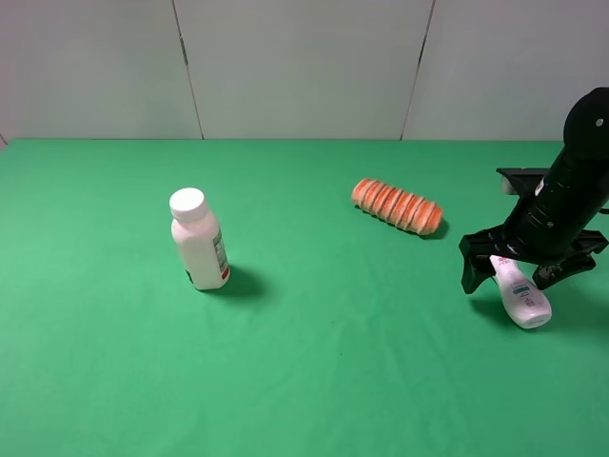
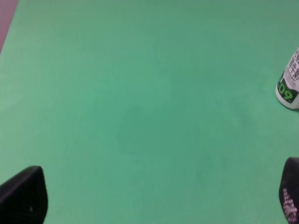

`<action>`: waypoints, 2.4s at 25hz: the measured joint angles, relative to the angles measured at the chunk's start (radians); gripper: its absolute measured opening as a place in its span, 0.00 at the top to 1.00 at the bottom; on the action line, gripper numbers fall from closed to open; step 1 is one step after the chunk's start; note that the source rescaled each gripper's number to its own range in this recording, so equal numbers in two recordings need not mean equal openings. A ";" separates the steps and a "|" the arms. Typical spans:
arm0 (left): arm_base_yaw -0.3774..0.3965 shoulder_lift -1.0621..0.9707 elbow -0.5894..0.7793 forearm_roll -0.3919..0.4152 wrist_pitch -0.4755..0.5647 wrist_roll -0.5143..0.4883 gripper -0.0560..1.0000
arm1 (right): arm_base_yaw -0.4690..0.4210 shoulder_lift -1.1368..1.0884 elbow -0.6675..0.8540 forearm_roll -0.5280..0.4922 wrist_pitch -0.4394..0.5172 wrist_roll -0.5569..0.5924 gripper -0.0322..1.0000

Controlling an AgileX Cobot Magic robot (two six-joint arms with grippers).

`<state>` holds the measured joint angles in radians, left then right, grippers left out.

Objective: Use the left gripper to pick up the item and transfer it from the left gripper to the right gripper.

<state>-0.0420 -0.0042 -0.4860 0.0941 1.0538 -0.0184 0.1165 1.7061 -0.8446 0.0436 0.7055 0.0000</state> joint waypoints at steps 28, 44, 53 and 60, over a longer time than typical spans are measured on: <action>0.000 0.000 0.000 0.000 0.000 0.001 0.00 | 0.000 -0.306 -0.162 -0.025 0.307 0.000 0.00; 0.000 0.000 0.000 0.000 0.000 0.001 0.00 | 0.000 -0.782 -0.161 -0.024 0.505 0.000 0.00; 0.000 0.000 0.000 0.000 0.000 0.001 0.00 | 0.000 -1.152 -0.024 -0.018 0.509 0.000 0.00; 0.000 0.000 0.000 0.000 0.000 0.001 0.00 | 0.000 -1.446 0.162 -0.018 0.447 0.000 0.00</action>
<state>-0.0420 -0.0042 -0.4860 0.0941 1.0538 -0.0175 0.1165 0.2601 -0.6825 0.0255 1.1521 0.0000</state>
